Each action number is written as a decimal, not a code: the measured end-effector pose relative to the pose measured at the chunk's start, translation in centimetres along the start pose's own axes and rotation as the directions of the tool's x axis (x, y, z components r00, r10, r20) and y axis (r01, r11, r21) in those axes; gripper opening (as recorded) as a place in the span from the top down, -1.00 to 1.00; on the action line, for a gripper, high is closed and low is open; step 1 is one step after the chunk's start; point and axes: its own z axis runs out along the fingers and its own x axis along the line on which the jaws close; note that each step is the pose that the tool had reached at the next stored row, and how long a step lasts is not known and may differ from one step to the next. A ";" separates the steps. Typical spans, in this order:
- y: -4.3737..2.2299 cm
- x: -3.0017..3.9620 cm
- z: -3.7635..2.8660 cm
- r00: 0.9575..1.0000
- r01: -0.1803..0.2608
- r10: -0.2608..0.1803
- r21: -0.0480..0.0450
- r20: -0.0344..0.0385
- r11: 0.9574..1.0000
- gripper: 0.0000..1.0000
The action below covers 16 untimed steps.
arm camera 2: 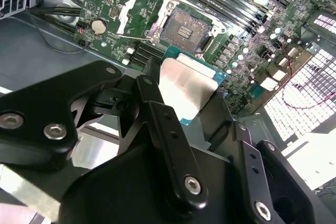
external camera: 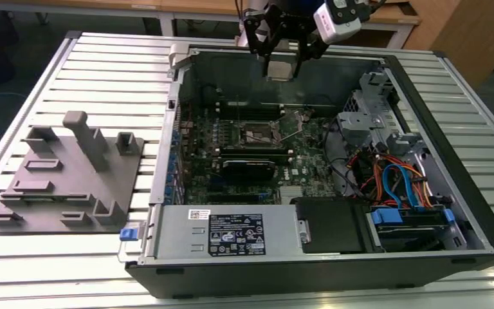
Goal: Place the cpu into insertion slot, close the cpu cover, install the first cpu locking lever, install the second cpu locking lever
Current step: 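Place the cpu into insertion slot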
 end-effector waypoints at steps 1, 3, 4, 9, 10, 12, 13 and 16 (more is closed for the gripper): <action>0.00 0.00 0.02 1.000 -0.001 0.001 0.001 0.000 1.000 -0.08; -0.01 0.00 0.04 1.000 -0.006 0.006 0.003 0.001 1.000 -0.08; -0.01 0.00 0.05 1.000 -0.009 0.009 0.003 0.001 1.000 -0.08; -0.01 0.00 0.16 0.999 -0.045 0.045 0.002 0.004 0.999 -0.08; -0.02 0.00 0.17 0.999 -0.051 0.051 0.002 0.005 0.999 -0.08; -0.02 0.00 0.17 0.999 -0.054 0.054 0.002 0.005 0.999 -0.08; -0.02 0.00 0.17 0.999 -0.054 0.054 0.002 0.005 0.999 -0.08; -0.02 0.00 0.17 0.999 -0.054 0.054 0.002 0.005 0.999 -0.08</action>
